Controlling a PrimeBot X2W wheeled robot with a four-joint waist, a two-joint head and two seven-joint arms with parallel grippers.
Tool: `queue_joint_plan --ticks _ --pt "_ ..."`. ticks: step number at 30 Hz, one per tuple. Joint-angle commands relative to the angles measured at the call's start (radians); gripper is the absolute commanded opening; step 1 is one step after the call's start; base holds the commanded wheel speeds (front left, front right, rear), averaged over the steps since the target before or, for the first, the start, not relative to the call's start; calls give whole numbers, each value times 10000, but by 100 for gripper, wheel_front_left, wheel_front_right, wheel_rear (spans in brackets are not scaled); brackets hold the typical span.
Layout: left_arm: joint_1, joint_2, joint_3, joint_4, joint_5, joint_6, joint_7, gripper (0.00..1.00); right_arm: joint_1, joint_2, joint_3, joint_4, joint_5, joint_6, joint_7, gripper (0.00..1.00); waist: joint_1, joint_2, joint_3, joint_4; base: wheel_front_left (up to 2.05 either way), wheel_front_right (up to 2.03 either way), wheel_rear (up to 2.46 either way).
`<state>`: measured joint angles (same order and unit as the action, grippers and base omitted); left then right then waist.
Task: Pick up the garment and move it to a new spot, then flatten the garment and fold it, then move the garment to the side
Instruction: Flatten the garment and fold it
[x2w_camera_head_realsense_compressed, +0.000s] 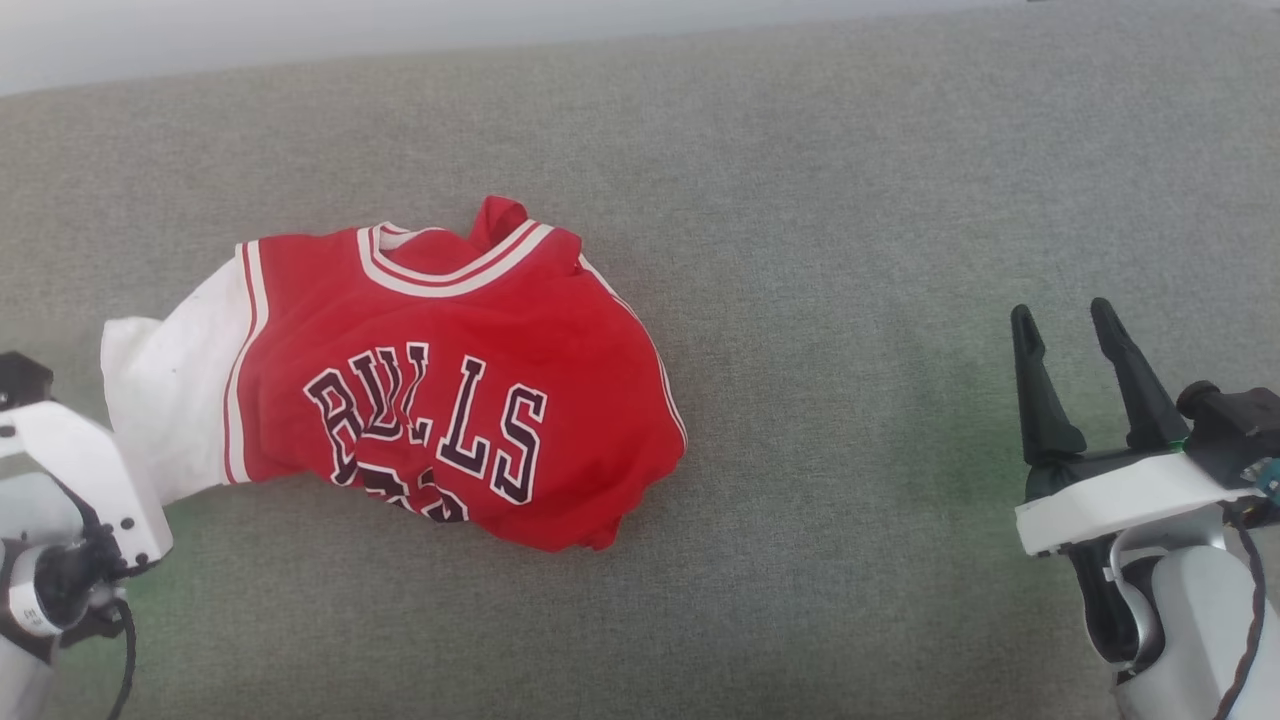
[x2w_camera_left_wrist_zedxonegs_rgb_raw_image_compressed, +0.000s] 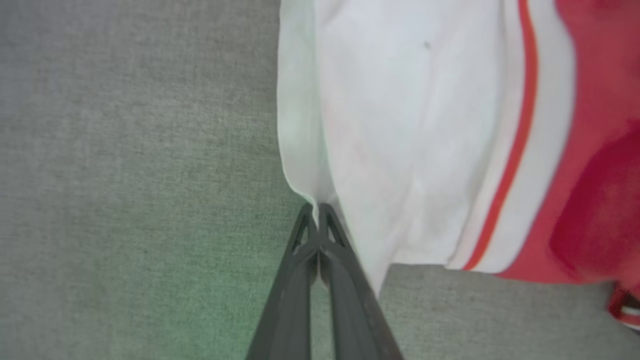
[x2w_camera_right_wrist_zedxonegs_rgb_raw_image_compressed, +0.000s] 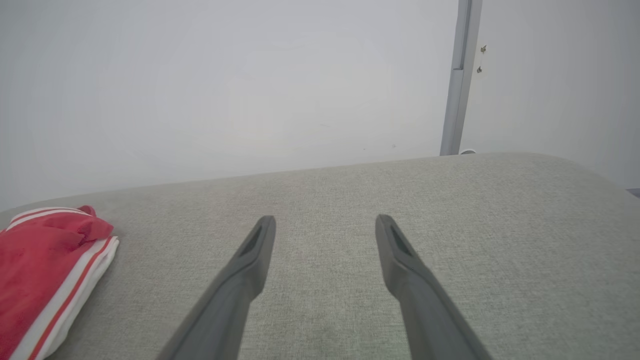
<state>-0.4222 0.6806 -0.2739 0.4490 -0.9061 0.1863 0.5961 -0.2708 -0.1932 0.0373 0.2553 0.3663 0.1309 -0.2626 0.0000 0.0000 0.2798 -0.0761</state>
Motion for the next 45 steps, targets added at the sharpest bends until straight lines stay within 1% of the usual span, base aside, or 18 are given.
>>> queue_joint_plan --ticks 1,3,4,5,6,7,8,16,23,26,31,37,38,39,41,43,45 --pt "388 -151 -80 232 -39 26 -13 0 -10 -25 62 12 -47 -3 -31 100 0 0 -56 34 0 0 0" --pt "382 -221 -38 329 -87 -38 -180 0 -24 -33 89 47 -40 -3 -31 100 0 0 -120 68 0 0 0" --pt "368 -214 -29 327 -105 -113 -251 28 -14 -35 95 64 -45 -3 -31 100 0 0 -160 84 0 0 0" --pt "368 -214 -29 327 -105 -113 -251 28 -14 -35 95 64 -45 -3 -31 100 0 0 -160 84 0 0 0" --pt "315 -195 28 314 -122 -153 -351 51 2 -39 107 72 -53 -3 -31 100 0 0 -191 97 0 0 0" --pt "239 -166 103 295 -167 -184 -387 85 19 -46 118 81 -54 -3 -31 100 0 0 -226 106 0 0 0" --pt "170 -87 131 269 -150 -190 -379 100 43 -66 121 96 -50 -3 -31 100 0 0 -263 118 0 0 0" --pt "-375 610 100 -458 128 124 256 100 164 -150 219 68 -15 -3 -31 100 0 0 -353 107 0 0 0" --pt "-876 868 72 -1031 283 439 584 100 76 -224 340 -38 41 -3 -31 100 0 0 -132 -63 0 0 0" --pt "-953 808 -52 -1059 370 526 676 100 29 -241 372 -55 42 -3 -31 100 0 0 -2 -145 0 0 0" --pt "-797 647 -445 -598 553 677 976 100 -22 -285 349 -98 72 -3 -31 100 0 0 228 -209 0 0 0" --pt "-854 111 -814 419 607 724 1002 100 -159 -329 356 -123 61 -3 -31 100 0 0 460 -186 0 0 0" --pt "-867 -6 -868 575 536 642 1067 51 -170 -332 350 -123 49 -3 -31 100 0 0 480 -168 0 0 0" --pt "-880 -96 -931 684 489 527 1055 0 -173 -335 346 -113 39 -3 -32 100 0 0 493 -148 0 0 0" --pt "-945 -159 -931 940 513 521 951 0 -177 -335 339 -102 9 -3 -32 100 0 0 504 -105 0 0 0" --pt "-977 -87 -853 1087 555 519 758 0 -188 -348 329 -85 -10 -3 -32 100 0 0 491 -47 0 0 0" --pt "-897 88 -778 1230 591 635 711 0 -180 -363 313 -63 -35 -3 -32 100 0 0 448 23 0 0 0"
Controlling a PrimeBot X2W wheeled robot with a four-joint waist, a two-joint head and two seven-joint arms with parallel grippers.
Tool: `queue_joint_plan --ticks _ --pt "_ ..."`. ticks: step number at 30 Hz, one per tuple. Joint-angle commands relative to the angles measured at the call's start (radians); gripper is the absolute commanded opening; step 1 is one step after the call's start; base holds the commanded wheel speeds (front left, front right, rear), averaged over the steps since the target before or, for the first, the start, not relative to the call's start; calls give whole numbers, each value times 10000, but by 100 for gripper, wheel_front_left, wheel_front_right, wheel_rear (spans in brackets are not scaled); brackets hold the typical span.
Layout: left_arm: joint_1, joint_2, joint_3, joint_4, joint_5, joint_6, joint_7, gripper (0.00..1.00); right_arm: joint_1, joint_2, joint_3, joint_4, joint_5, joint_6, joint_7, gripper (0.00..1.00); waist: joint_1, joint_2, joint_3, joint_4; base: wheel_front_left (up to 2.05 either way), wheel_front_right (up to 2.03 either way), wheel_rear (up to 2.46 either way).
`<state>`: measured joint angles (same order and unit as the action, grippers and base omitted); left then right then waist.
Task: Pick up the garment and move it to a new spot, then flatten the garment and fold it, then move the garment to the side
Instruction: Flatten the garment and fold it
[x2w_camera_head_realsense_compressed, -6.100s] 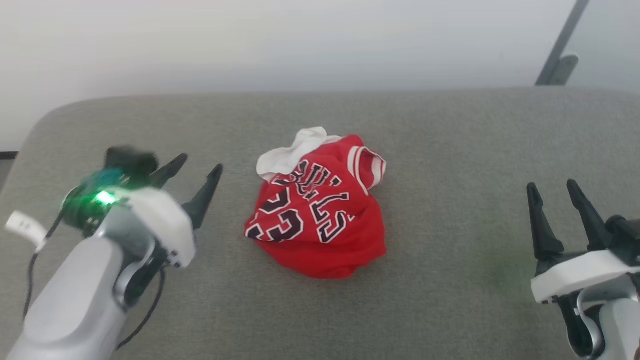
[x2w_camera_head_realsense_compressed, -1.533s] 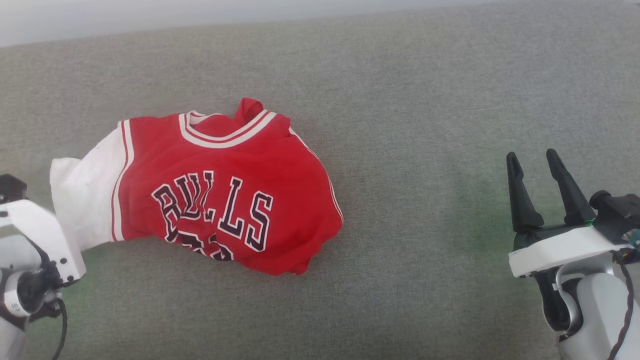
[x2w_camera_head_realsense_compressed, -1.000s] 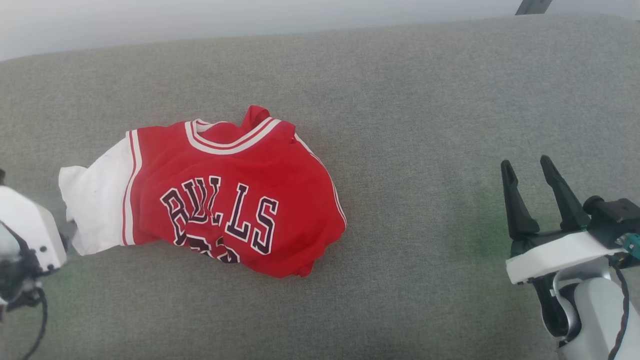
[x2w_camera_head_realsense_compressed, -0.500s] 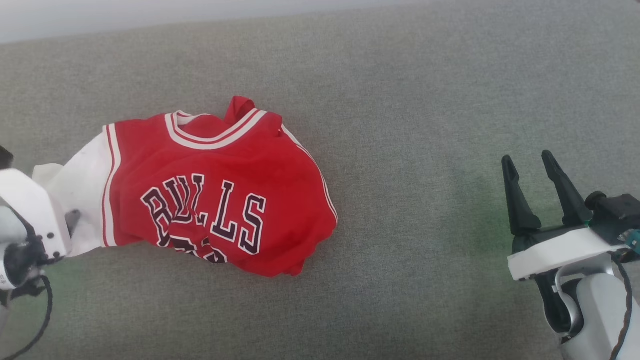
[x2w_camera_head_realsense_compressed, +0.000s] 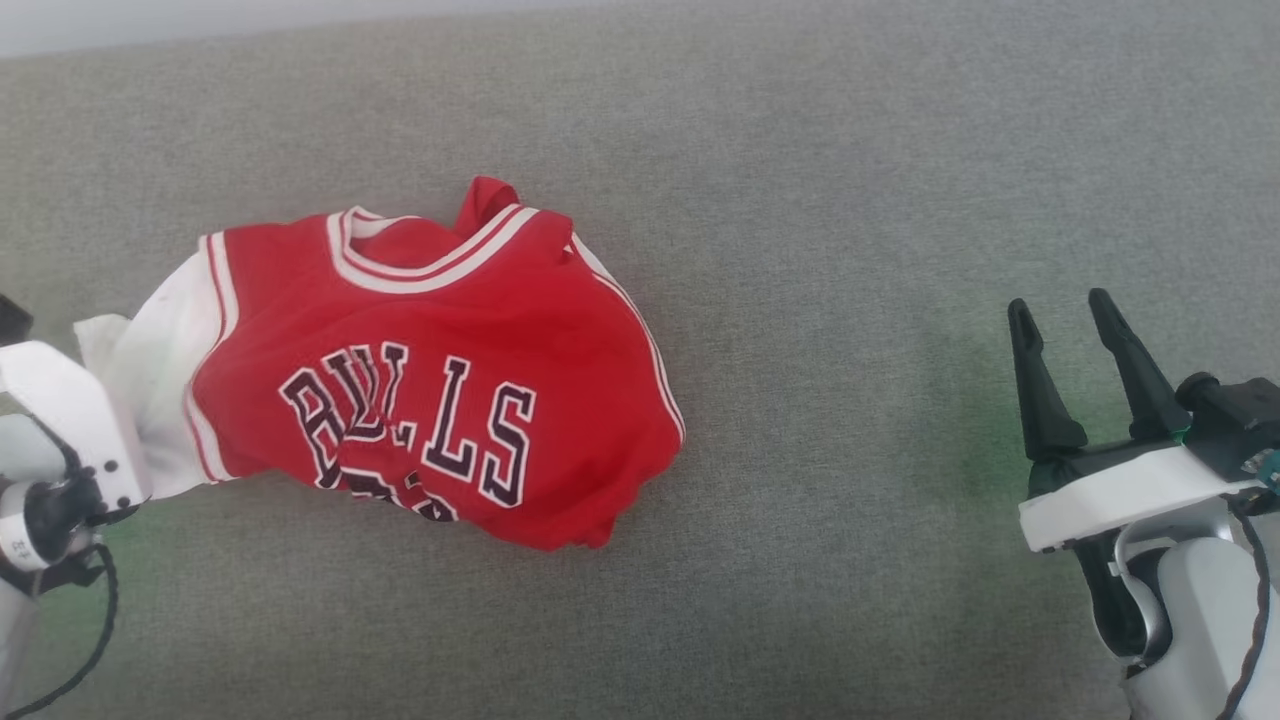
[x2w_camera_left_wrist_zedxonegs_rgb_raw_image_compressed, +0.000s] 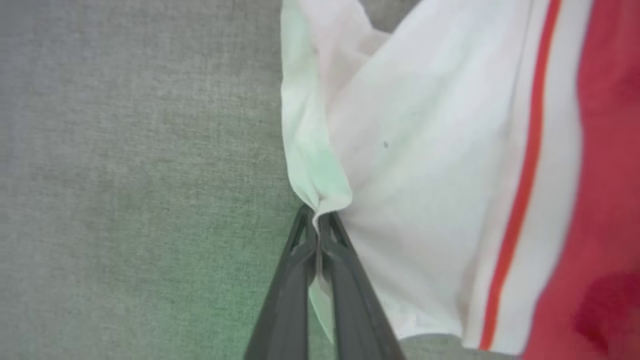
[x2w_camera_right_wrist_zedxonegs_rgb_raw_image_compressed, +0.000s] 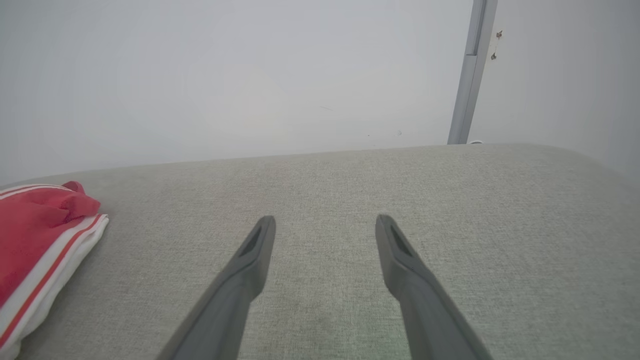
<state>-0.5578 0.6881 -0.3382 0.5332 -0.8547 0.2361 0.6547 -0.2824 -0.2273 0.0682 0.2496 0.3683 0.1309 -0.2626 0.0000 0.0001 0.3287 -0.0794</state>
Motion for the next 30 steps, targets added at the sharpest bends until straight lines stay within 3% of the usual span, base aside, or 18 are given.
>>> queue_joint_plan --ticks 1,7,13,14,15,16,17,22,30 --pt "533 131 -81 437 89 214 102 0 -47 -26 -12 2 -76 -3 -32 100 0 -1 -67 93 0 0 0" --pt "911 403 90 498 29 412 6 0 53 -72 -25 6 -96 -3 -32 100 0 -1 -187 306 0 0 0" --pt "1225 11 193 427 -286 235 -368 0 29 -143 69 67 -47 -3 4 100 0 -1 -352 639 0 0 0" --pt "1246 -63 167 382 -287 154 -481 11 15 -157 92 75 -33 -3 23 100 0 -1 -392 695 0 0 0" --pt "1235 -119 191 316 -273 88 -688 43 7 -170 136 76 -6 -3 54 100 0 -1 -439 752 0 0 0" --pt "1216 -190 281 307 -315 84 -898 87 9 -179 157 85 14 -3 72 100 0 -1 -485 809 0 0 0" --pt "1196 -258 305 313 -336 70 -1035 100 20 -203 203 104 36 -3 139 100 0 -1 -541 867 0 0 0" --pt "1308 -460 363 170 -324 -159 -1693 100 128 -318 558 121 220 -3 397 100 0 -1 -857 1186 0 0 0" --pt "1641 -805 365 -714 390 -996 -4653 100 309 -702 1707 103 877 -3 1329 100 0 -1 -1537 1975 0 0 0"
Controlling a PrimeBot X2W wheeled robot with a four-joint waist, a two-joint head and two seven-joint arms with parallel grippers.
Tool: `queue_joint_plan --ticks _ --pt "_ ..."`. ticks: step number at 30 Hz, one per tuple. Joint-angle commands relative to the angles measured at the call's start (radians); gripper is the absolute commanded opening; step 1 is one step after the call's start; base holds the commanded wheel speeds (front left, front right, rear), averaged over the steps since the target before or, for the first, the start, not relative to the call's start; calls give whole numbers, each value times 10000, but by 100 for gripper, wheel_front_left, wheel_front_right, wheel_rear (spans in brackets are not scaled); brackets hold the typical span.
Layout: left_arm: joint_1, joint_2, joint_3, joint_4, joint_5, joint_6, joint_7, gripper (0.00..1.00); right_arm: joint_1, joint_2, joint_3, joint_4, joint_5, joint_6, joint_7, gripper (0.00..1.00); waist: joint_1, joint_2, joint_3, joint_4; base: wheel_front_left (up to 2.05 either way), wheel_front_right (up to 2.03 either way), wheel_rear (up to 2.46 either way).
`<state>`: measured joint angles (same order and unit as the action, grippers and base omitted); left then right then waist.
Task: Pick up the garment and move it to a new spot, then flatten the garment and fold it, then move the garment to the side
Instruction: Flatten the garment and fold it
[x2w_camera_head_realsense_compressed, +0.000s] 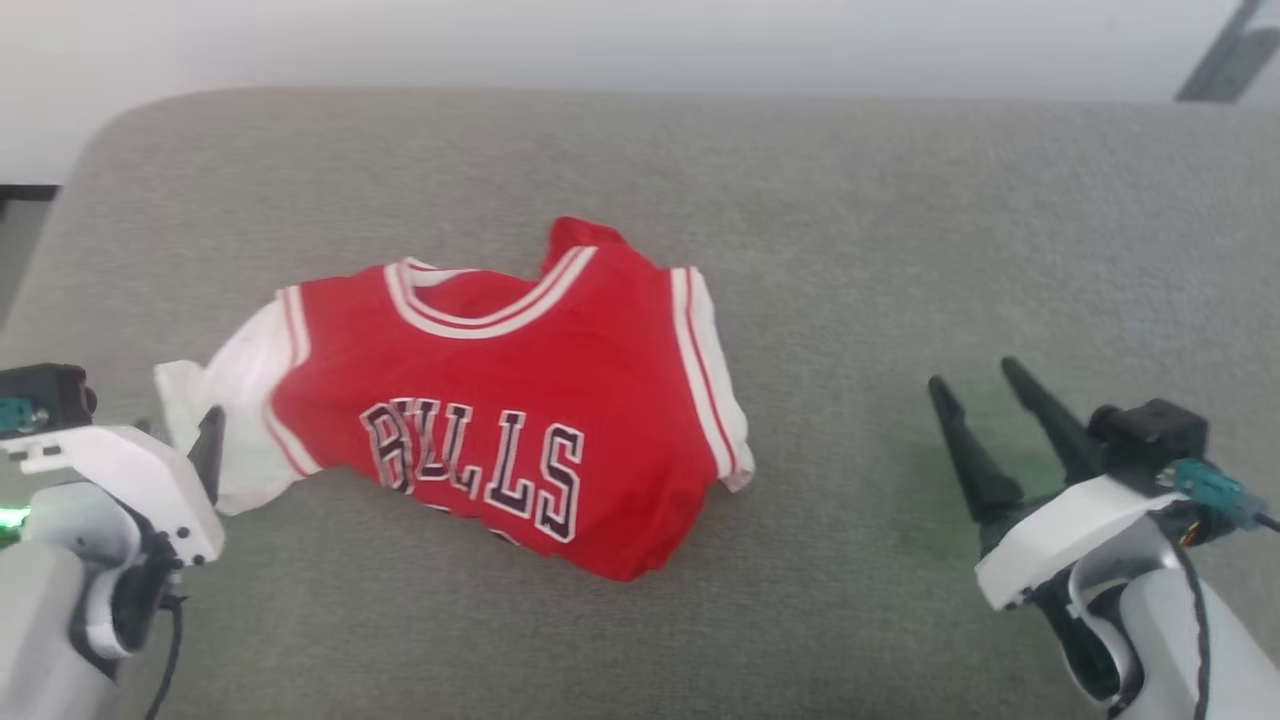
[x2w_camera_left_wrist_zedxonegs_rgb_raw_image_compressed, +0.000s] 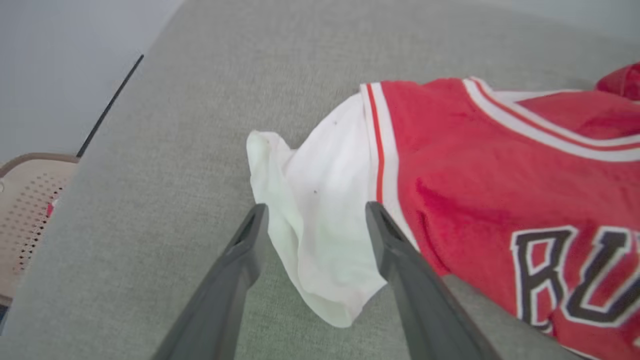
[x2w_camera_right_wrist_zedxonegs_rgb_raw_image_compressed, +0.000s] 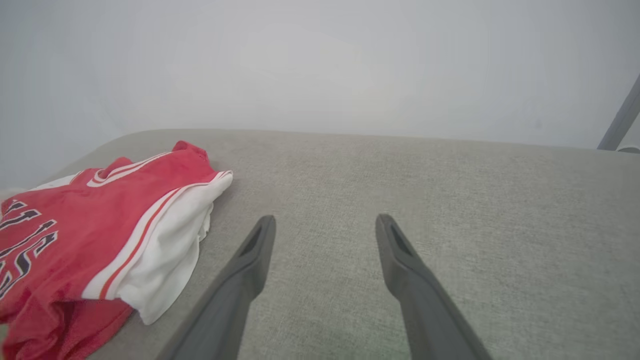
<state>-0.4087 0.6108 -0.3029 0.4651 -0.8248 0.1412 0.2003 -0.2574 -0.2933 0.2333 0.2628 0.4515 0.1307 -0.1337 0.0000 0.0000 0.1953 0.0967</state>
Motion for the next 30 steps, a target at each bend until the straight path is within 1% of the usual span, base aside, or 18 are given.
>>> queue_joint_plan --ticks 1,4,6,10,14,16,17,18,19,24,30 --pt "248 -43 -36 -127 231 -139 -512 100 55 -81 205 -32 160 -1 171 100 0 0 -274 304 0 0 0" --pt "526 -255 -137 -401 518 -396 -1567 100 66 -246 637 -28 510 -1 633 100 0 0 -481 612 0 0 0" --pt "718 -354 -176 -589 697 -475 -2249 100 37 -378 946 -50 747 -1 992 100 0 0 -591 818 0 0 0" --pt "1214 -686 -251 -976 922 -552 -3408 100 -118 -627 1429 -26 1183 -1 1741 100 0 0 -743 1248 0 0 0" --pt "1622 -918 -267 -1363 1168 -455 -4179 100 -326 -814 1784 -26 1486 -1 2376 100 0 0 -822 1673 0 0 0" --pt "1788 -1093 -244 -1553 1276 -429 -4385 100 -471 -940 1927 2 1594 -1 2676 100 0 0 -814 1888 0 0 0" --pt "1788 -1093 -244 -1553 1276 -429 -4385 100 -471 -940 1927 2 1594 -1 2676 100 0 0 -814 1888 0 0 0" --pt "1950 -1284 -186 -1737 1299 -415 -4526 100 -625 -1047 2025 50 1646 -1 2950 100 0 0 -779 2116 0 0 0" --pt "1950 -1284 -186 -1737 1299 -415 -4526 100 -625 -1047 2025 50 1646 -1 2950 100 0 0 -779 2116 0 0 0" --pt "2287 -1791 31 -2164 1517 -389 -4651 100 -957 -1164 2000 435 1569 -1 3818 100 0 0 -629 2636 0 0 0" --pt "2495 -2484 448 -2558 1911 -588 -4661 100 -1382 -1275 1953 1023 1343 -1 5152 100 0 0 -371 3153 0 0 0"
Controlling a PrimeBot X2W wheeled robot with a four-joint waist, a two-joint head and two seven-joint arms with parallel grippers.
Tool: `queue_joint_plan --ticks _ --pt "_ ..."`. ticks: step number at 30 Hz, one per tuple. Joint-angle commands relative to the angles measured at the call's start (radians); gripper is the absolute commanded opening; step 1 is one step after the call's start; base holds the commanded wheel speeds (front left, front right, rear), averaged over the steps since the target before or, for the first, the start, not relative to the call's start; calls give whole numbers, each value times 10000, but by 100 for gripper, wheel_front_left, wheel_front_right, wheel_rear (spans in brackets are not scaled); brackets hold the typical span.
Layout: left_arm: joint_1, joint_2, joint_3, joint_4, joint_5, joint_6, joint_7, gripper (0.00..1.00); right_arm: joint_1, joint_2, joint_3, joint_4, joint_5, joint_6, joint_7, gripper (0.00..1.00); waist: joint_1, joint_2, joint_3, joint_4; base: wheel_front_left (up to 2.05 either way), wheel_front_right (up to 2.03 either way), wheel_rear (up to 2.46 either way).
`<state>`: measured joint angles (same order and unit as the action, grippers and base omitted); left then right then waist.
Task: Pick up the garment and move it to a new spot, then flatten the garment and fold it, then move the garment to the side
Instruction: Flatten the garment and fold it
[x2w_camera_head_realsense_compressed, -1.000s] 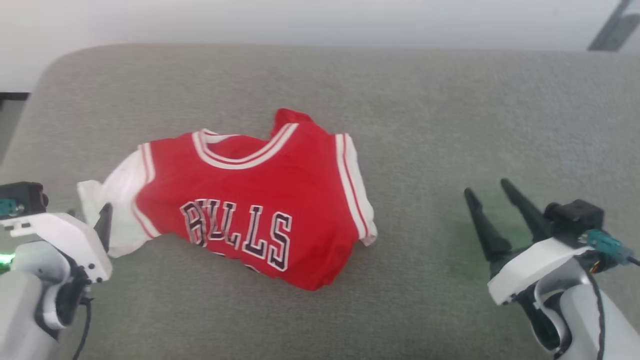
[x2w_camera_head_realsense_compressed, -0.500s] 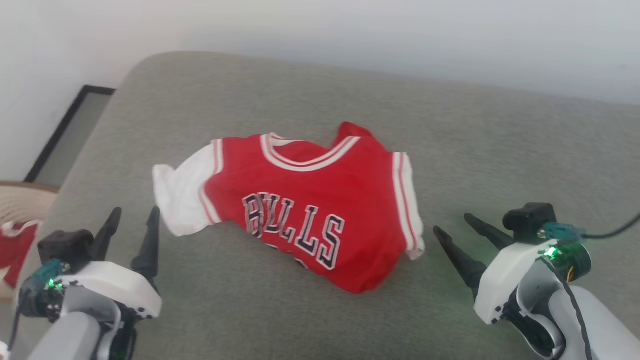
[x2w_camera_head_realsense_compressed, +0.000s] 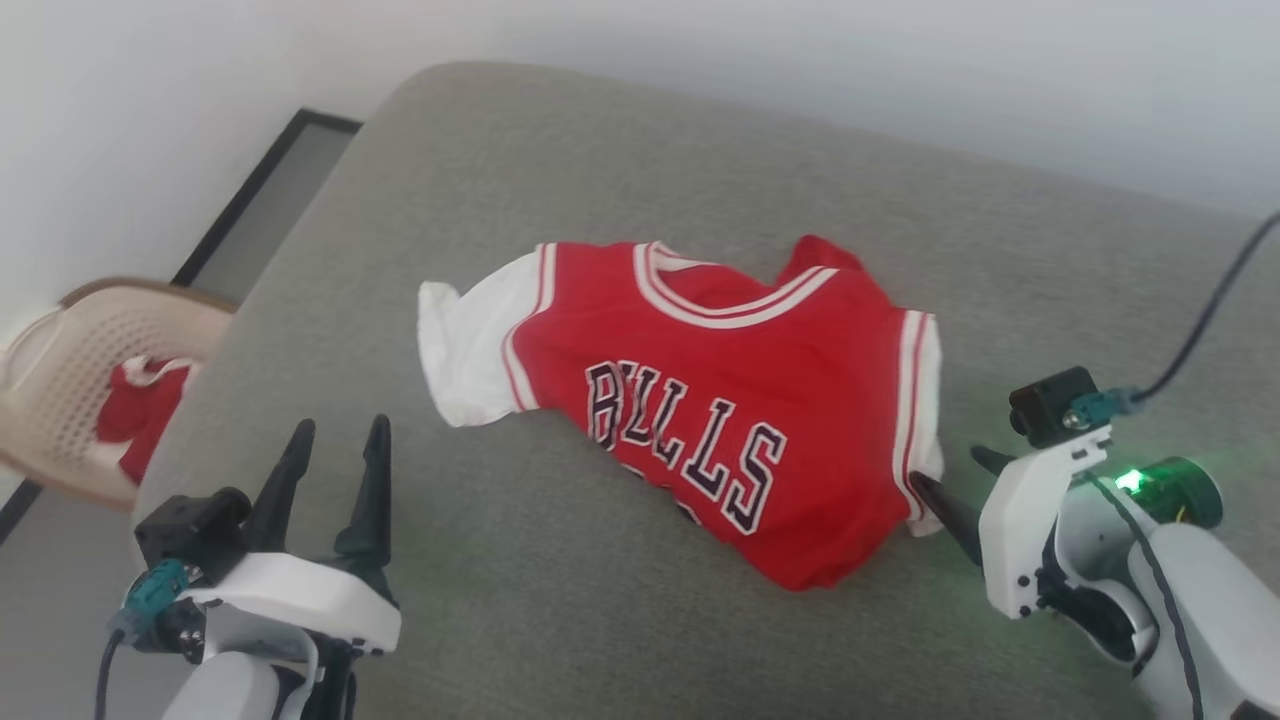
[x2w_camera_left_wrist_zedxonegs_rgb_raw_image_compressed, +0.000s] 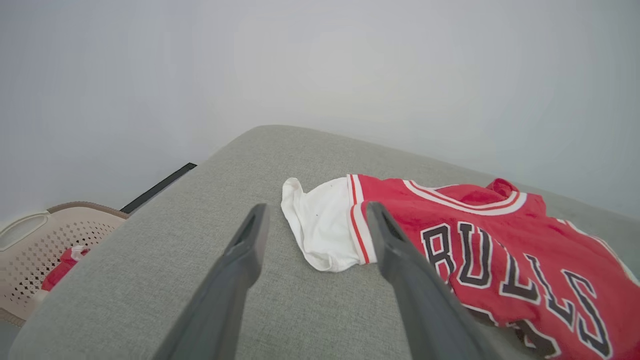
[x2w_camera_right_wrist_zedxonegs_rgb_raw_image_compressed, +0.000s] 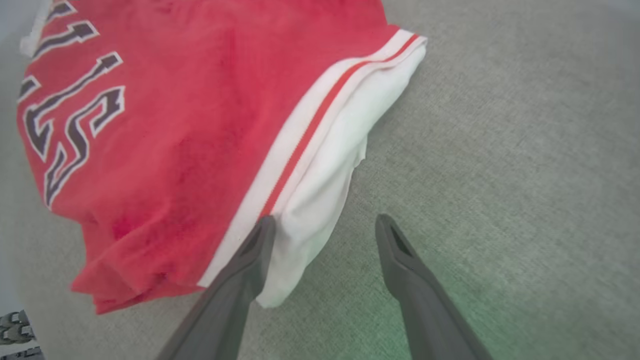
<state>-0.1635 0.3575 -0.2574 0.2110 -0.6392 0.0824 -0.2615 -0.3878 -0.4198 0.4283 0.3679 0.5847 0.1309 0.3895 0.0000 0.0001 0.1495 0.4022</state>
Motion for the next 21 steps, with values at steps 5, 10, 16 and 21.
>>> queue_joint_plan --ticks 5,10,16,21 --pt "165 -474 356 -83 387 -273 -47 100 -400 -44 -6 474 -221 -3 993 100 0 -1 254 376 0 0 0" --pt "141 -898 753 3 711 -618 -49 100 -562 76 198 1014 -304 -6 1829 100 0 -1 389 511 0 0 0" --pt "38 -1300 1305 179 1067 -1056 -49 100 -890 122 494 1258 -334 -6 1840 0 0 -1 440 434 0 0 0" --pt "63 -1468 1785 312 1355 -1351 -48 100 -1176 -172 465 917 -35 -11 1982 0 0 -1 339 158 0 0 0"
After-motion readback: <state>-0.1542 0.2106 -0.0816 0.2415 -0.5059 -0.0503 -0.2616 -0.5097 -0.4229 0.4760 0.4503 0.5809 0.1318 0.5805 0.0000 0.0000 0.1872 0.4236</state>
